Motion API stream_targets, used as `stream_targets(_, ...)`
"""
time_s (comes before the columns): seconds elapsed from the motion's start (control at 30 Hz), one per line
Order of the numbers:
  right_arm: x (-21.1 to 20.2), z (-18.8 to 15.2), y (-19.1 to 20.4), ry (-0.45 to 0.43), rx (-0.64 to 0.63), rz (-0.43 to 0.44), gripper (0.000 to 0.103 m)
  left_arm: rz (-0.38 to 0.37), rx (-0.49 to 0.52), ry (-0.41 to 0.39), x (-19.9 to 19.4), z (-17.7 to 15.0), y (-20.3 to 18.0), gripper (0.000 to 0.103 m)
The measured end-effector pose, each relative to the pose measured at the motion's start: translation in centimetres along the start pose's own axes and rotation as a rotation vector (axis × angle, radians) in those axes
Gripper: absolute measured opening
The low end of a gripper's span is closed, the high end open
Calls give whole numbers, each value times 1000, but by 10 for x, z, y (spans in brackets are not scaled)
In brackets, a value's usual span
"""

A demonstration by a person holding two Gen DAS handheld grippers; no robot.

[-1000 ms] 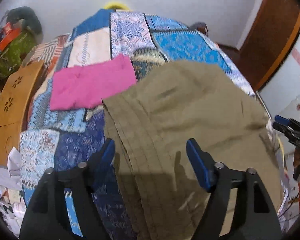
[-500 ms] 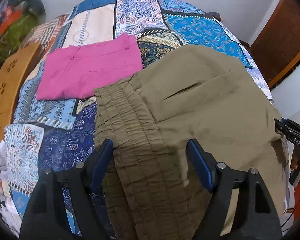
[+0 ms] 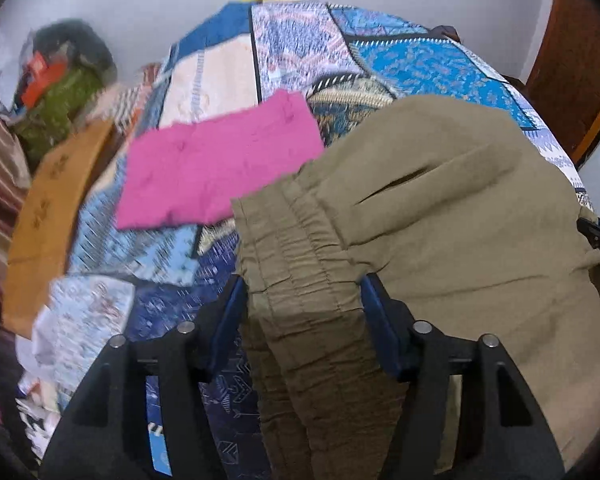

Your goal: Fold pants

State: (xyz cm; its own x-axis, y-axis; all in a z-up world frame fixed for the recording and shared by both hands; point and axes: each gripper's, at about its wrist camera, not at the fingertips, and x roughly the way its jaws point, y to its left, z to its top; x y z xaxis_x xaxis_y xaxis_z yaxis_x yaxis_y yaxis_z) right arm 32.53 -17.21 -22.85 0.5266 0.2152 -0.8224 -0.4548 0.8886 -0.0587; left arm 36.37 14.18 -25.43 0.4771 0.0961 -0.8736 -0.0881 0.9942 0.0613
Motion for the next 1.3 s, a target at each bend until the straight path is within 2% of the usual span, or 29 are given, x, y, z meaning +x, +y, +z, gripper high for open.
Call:
stream_targets(0.13,-6,3,3,15,1,-10,12,-60,-4,8,-10,0,5,64)
stream_targets(0.2,-14,5,1,23,5,-3,17,-77,-4,-2,-20,-1,8,66)
stream_targets(0.3,-30,10,-5,15,20,18,33,-66,-7,-56,-40,2,19,68)
stream_targets(0.37,-43,15,-9,-20,42,43,52,-71,-28,-75,-46,7,29,68)
stream_targets(0.5,-61,36,-14,-96,72,88,58,-96,-101,-70,-40,29,51,71)
stream_targets(0.57,-62,48,-14,-122,74,92,71,-123,-131,-54,-31,38,58,71)
stream_targets(0.63,-58,62,-11,-154,55,87,77,-156,-161,-21,-14,47,63,72)
stream_targets(0.73,-42,82,-6,-160,26,88,77,-201,-203,39,11,56,67,72)
stream_targets(0.83,-16,97,-6,-128,12,90,77,-255,-238,89,34,60,68,72)
stream_targets(0.97,20,114,-11,-98,25,129,77,-259,-220,97,52,63,65,72)
stream_targets(1.1,60,124,-21,-45,74,107,77,-294,-230,119,66,64,65,72)
stream_targets(1.2,87,130,-31,3,118,130,65,-310,-230,107,71,62,64,72)
stream_targets(1.3,105,131,-33,38,145,194,51,-324,-228,106,76,60,63,71)
